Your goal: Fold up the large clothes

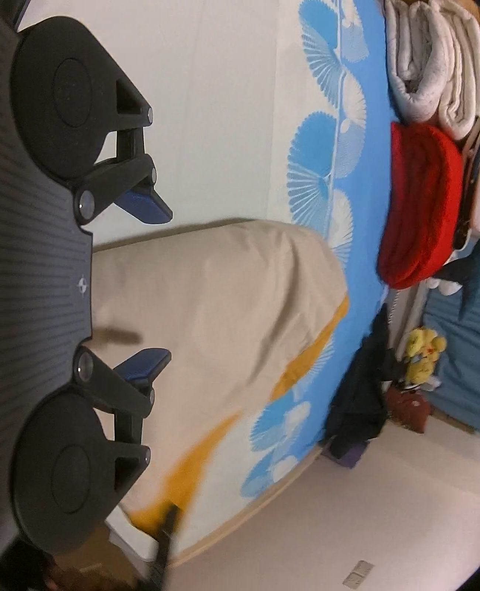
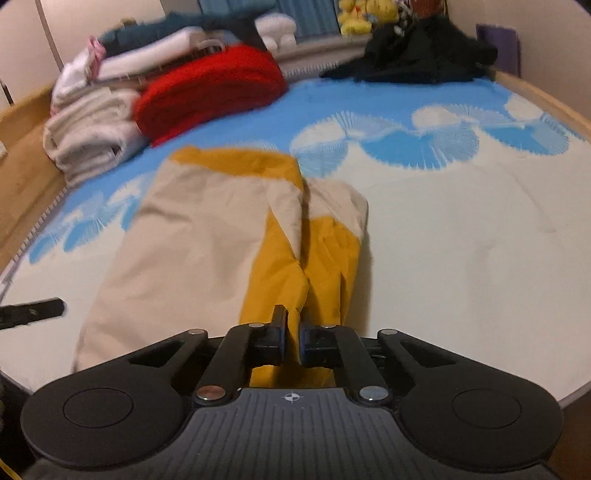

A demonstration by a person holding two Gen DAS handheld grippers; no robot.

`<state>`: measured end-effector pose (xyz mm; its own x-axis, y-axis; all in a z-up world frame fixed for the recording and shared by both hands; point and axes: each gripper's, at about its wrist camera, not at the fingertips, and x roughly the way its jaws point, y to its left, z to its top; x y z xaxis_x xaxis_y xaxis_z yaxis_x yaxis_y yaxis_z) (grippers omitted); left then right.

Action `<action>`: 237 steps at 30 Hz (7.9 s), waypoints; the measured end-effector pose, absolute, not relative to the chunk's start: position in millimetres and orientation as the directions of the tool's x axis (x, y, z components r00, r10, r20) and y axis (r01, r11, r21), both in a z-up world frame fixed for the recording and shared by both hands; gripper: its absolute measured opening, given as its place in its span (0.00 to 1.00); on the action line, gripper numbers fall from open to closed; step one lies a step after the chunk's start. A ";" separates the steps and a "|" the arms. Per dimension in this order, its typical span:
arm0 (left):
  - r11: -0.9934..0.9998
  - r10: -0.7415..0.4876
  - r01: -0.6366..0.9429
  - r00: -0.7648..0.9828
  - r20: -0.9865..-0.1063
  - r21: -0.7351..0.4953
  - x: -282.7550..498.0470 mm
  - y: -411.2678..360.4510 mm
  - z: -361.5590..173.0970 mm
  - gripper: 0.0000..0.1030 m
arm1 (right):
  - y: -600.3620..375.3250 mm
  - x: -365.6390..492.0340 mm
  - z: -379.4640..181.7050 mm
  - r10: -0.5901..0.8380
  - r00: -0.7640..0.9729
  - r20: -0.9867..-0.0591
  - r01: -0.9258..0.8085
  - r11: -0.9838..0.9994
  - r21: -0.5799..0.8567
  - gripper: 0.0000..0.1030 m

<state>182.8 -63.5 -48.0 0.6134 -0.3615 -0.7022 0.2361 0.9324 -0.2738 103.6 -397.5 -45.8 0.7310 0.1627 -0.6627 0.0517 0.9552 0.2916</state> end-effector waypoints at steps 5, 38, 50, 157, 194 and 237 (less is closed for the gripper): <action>0.909 -0.413 0.222 0.587 -0.696 -0.352 182.3 -61.5 -49.8 0.77 | -412.1 57.5 0.9 0.230 0.881 -0.413 -0.043 0.909 0.414 0.01; 0.931 -0.363 0.190 0.541 -0.759 -0.311 172.7 -64.3 -58.0 0.79 | -398.4 107.1 -63.9 0.152 0.690 -0.707 0.101 0.948 0.303 0.04; 0.909 -0.412 0.304 0.566 -0.714 -0.283 165.8 -88.6 -48.1 0.82 | -440.0 50.5 -38.2 0.129 0.757 -0.641 0.119 0.937 0.330 0.02; 0.907 -0.377 0.088 0.607 -0.700 -0.412 438.1 8.6 -98.5 0.71 | -314.1 236.7 -108.5 0.083 0.536 -0.840 0.274 0.924 0.266 0.48; 0.987 -0.124 0.156 0.861 -0.494 0.025 107.9 14.5 68.2 1.00 | -271.8 88.2 23.0 -0.002 0.909 -0.416 0.024 0.999 0.047 0.68; 0.996 -0.062 0.084 0.812 -0.581 0.011 65.3 -30.8 6.8 1.00 | -226.2 25.4 -6.4 -0.058 0.856 -0.514 0.065 0.998 -0.003 0.99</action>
<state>65.3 -30.8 6.8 0.8116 -0.0623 -0.5809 0.0840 0.9964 0.0106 25.4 -226.2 -6.4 0.8560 -0.0576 -0.5137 0.0652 0.9979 -0.0032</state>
